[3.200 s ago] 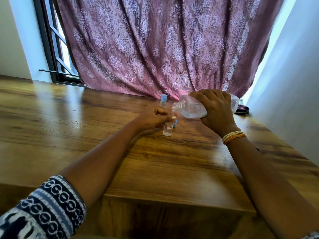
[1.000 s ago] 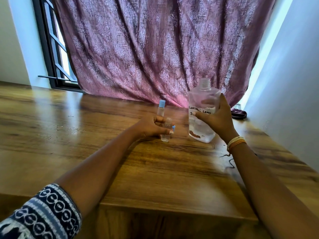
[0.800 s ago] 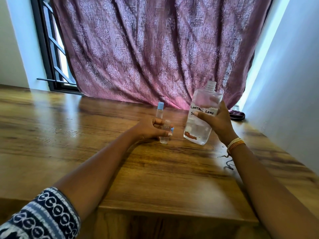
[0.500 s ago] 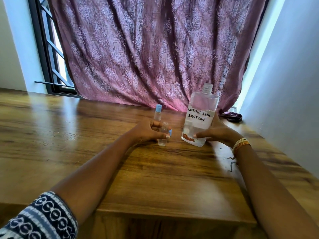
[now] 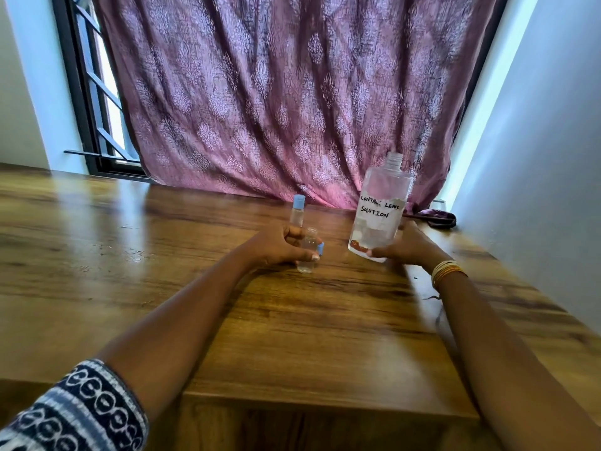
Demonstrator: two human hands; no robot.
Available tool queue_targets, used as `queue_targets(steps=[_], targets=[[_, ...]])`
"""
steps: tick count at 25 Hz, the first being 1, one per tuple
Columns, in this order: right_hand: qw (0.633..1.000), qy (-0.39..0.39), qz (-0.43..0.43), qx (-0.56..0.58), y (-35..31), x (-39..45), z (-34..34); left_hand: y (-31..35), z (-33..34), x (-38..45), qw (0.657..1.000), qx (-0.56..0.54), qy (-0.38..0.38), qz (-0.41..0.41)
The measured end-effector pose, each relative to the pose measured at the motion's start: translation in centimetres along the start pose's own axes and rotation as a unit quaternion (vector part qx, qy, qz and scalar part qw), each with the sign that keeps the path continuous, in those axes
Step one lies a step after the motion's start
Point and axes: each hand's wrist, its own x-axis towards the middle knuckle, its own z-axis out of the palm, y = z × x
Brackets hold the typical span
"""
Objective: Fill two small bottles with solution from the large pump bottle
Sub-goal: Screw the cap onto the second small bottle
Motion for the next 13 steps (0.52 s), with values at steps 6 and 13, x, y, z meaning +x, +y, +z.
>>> queue_targets(steps=[6, 13], targets=[[0.986, -0.132, 0.092, -0.035, -2.7, -1.3, 0.1, -0.1, -0.8, 0.2, 0.998, 0.061, 0.003, -0.001], [0.965, -0.034, -0.244, -0.092, -4.6, -1.5, 6.7, 0.3, -1.0, 0.0, 0.997, 0.076, 0.007, 0.011]])
